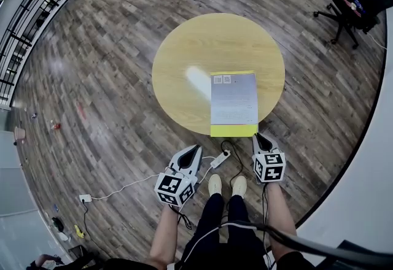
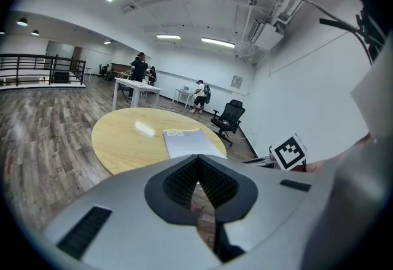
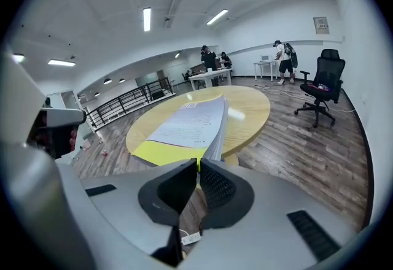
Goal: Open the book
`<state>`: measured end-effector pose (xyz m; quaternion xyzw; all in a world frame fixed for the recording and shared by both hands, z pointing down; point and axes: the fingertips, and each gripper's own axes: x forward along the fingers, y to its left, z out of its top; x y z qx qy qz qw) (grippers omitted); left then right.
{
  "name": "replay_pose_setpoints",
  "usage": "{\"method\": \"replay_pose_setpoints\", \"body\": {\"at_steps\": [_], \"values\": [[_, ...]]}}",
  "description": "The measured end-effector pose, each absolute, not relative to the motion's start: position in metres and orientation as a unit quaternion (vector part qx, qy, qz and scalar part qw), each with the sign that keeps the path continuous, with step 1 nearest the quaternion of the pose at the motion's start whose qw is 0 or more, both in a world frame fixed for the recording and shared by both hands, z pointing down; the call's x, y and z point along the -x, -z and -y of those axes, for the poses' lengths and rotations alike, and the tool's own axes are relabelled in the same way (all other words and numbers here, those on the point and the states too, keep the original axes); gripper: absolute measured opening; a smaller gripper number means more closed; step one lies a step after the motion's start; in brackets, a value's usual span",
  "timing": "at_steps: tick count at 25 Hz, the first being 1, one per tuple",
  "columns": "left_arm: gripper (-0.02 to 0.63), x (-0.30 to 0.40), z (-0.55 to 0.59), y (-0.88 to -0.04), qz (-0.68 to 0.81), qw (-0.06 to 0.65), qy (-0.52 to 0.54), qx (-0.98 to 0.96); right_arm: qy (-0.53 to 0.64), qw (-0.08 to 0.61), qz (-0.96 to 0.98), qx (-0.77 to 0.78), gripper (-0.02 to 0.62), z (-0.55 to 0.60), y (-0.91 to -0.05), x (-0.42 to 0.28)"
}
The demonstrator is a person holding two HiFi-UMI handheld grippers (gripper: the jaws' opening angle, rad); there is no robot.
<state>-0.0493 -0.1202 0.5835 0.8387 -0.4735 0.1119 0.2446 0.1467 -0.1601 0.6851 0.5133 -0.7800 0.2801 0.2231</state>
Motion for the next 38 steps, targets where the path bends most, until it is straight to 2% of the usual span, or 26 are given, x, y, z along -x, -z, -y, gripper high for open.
{"method": "replay_pose_setpoints", "body": {"at_steps": [3,22,38], "values": [[-0.002,0.05,0.121,-0.583,0.474,0.244,-0.111,-0.839,-0.289,0.211,0.781,-0.512,0.006,0.16,-0.685,-0.144],[-0.002,0.061,0.116,-0.57,0.484,0.236,-0.101,-0.837,-0.286,0.188,0.788,-0.512,0.003,0.159,-0.661,-0.137],[-0.002,0.141,0.083,-0.526,0.551,0.211,-0.061,-0.805,-0.227,0.188,0.838,-0.46,0.003,0.162,-0.6,-0.058]]}}
